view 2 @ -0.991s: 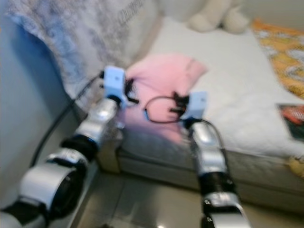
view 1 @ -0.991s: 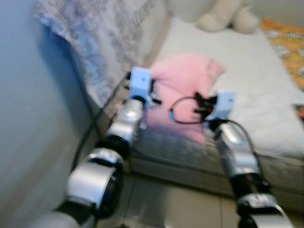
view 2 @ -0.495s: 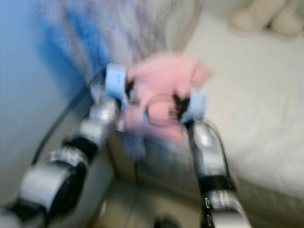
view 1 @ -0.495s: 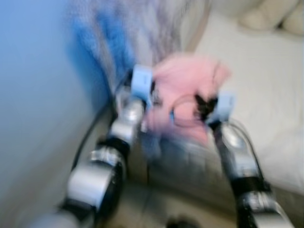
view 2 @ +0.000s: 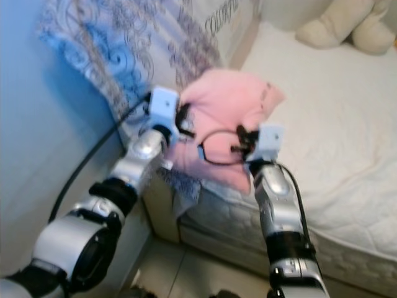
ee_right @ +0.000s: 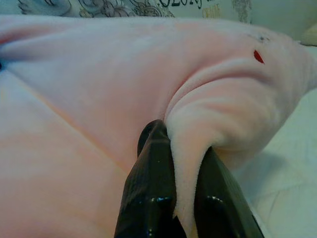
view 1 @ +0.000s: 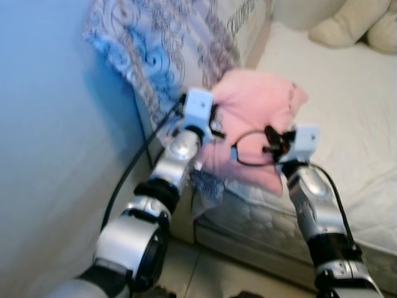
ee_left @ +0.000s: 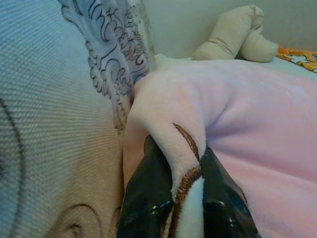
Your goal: Clean up the room
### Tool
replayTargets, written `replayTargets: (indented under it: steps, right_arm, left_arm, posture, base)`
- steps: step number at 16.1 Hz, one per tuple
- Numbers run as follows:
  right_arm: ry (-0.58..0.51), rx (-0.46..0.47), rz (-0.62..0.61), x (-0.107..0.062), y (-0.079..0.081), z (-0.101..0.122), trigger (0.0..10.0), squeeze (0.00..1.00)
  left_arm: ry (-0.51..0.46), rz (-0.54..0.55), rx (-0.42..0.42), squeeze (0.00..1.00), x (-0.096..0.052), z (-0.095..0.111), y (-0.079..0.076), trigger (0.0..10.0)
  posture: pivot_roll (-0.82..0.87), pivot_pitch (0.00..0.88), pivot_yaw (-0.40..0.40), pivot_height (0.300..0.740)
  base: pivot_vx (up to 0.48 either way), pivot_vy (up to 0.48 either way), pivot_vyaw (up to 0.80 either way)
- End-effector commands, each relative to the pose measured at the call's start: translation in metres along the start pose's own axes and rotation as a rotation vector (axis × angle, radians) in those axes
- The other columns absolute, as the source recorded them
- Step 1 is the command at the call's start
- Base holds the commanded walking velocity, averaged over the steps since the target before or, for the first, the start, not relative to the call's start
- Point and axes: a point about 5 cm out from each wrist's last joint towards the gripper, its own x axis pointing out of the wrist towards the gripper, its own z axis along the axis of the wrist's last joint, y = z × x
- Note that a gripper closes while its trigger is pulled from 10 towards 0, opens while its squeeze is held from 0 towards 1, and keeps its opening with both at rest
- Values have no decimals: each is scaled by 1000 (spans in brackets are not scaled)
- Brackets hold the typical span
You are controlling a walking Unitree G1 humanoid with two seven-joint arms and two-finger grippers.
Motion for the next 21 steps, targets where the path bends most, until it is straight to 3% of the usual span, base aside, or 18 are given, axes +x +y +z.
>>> replayTargets:
  steps: [1,6,9,13,14,16,21]
  right_arm:
    - [-15,0,-2,1,0,6,10000,0]
    - [-13,-6,7,2,0,6,10000,0]
    - [-14,-11,6,1,-2,7,10000,0]
    - [-7,-12,17,1,1,5,10000,0]
    - [-2,-12,19,0,1,3,10000,0]
    - [-2,-15,18,1,0,4,10000,0]
    - [-3,-14,14,0,1,4,10000,0]
  left_arm:
    - [-53,19,-2,0,1,12,7,10000]
    - [-13,70,32,0,3,10,5,10000]
    - [-63,21,9,0,5,18,-3,10000]
    - [-32,27,20,0,4,13,-3,10000]
    - [-17,46,47,0,5,12,0,10000]
    - [-27,40,25,0,5,14,4,10000]
    - [-9,43,33,0,6,14,5,10000]
  posture:
    - [-9,0,16,740]
    - [-13,0,15,740]
    - [-15,0,19,740]
    - [-16,0,18,740]
    - [-15,0,18,740]
    - [-18,0,19,740]
    - [-24,0,24,740]
  base:
    - [0,-472,0]
    - [0,-185,0]
    - [0,0,0]
    - [371,-297,0]
    - [0,0,0]
    - [0,0,0]
    - [480,0,0]
